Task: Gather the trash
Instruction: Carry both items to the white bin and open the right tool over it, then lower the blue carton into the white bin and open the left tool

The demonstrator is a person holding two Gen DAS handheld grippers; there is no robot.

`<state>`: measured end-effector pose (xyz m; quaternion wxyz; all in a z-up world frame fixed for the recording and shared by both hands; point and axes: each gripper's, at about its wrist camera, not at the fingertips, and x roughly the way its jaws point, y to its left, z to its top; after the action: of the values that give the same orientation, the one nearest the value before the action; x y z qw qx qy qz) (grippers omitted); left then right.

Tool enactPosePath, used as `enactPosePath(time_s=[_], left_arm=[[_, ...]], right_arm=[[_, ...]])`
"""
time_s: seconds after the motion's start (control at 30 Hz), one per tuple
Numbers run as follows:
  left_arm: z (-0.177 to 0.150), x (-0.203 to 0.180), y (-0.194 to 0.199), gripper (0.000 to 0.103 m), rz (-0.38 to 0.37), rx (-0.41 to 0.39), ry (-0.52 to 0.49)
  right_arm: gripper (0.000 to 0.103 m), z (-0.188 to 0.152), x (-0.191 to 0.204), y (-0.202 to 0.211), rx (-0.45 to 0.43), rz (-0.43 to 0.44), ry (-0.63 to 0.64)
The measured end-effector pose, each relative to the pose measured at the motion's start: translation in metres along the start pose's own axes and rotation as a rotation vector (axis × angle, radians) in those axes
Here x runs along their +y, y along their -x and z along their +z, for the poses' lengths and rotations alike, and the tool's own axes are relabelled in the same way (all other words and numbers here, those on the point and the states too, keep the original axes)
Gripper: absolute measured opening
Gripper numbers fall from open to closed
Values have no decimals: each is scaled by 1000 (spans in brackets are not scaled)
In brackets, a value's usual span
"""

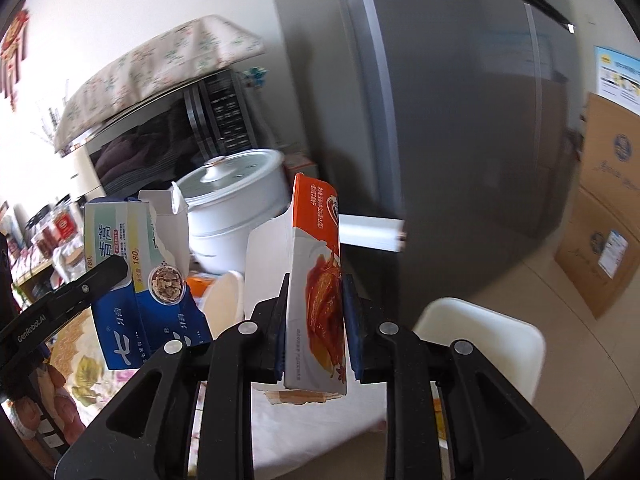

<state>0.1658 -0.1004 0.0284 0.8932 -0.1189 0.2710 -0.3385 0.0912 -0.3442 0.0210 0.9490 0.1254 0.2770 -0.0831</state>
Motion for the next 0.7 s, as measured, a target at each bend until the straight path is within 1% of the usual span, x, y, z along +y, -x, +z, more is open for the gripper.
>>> enactPosePath(time_s=[0.23, 0.33, 0.4, 0.43, 0.5, 0.57, 0.6, 0.63, 0.7], left_arm=[[-13, -39, -29, 21, -62, 33, -42], [-18, -57, -43, 21, -93, 49, -54], [-22, -68, -52, 21, -112, 64, -62], [-25, -75, -57, 21, -123, 73, -67], [-30, -87, -66, 21, -138, 88, -81], [-35, -101, -76, 21, -153, 106, -97], [-38, -107, -81, 21, -160, 114, -105], [-40, -112, -84, 21, -165, 119, -110], [-46, -123, -93, 21, -178, 137, -121]], right_arm=[[22, -4, -56, 10, 6, -96, -61], [22, -6, -83, 6, 31, -150, -98], [26, -7, -101, 0, 55, -184, -131], [29, -8, -110, -2, 61, -203, -142], [31, -8, -123, -3, 62, -244, -157], [43, -8, -138, -1, 54, -293, -184], [55, -9, -144, 3, 46, -312, -200], [62, -10, -151, 6, 37, -336, -215], [69, -10, -162, 13, 18, -390, -241]])
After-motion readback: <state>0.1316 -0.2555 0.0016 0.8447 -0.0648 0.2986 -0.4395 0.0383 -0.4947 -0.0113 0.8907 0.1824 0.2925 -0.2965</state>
